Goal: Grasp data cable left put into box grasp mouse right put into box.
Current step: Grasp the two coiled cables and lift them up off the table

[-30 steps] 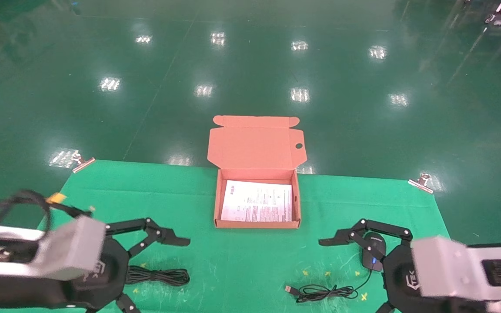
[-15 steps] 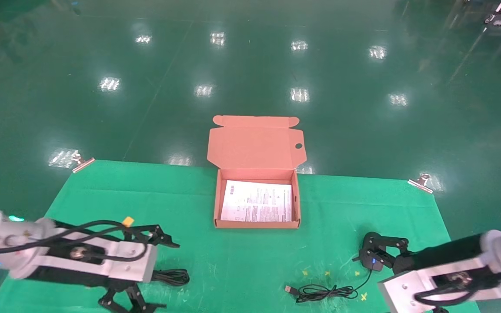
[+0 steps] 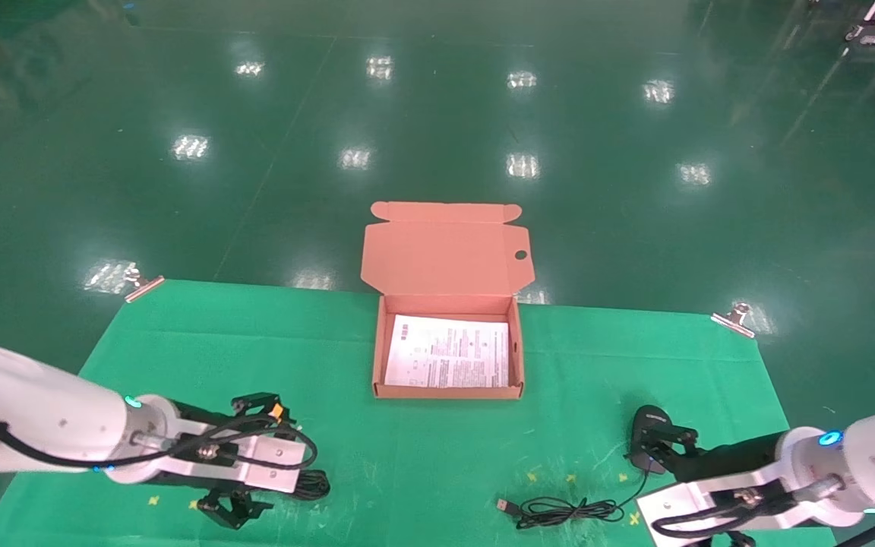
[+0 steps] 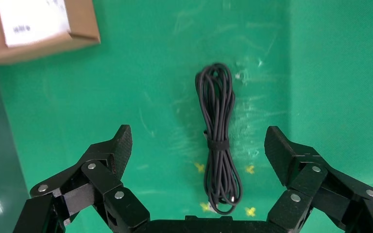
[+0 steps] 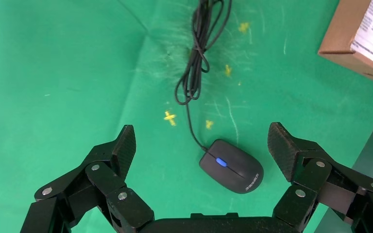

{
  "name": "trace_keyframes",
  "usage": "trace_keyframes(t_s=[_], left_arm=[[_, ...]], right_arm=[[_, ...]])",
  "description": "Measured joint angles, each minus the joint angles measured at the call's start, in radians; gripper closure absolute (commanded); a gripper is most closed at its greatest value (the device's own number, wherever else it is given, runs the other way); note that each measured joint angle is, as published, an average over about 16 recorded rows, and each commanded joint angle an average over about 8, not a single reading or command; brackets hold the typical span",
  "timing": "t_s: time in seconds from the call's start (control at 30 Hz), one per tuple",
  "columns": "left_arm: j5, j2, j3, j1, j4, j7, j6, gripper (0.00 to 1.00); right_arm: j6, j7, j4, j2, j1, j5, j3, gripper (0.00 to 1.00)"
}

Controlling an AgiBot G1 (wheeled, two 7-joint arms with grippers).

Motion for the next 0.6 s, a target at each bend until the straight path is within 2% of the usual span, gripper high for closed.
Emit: trace_keyframes(t_s=[0.33, 0.6], left_arm=[[0.031, 0.065, 0.003, 0.007, 0.171, -0.098, -0.016, 0.00], [0.017, 0.120, -0.005, -0.010, 0.386, -0.055, -0.070, 0.00]], right_arm=[[0.135, 0.058, -0.012, -0.030, -0.098, -0.043, -0.001, 0.00], [0.203, 0.072, -0.046, -0.072, -0.140, -0.065, -0.007, 0.00]])
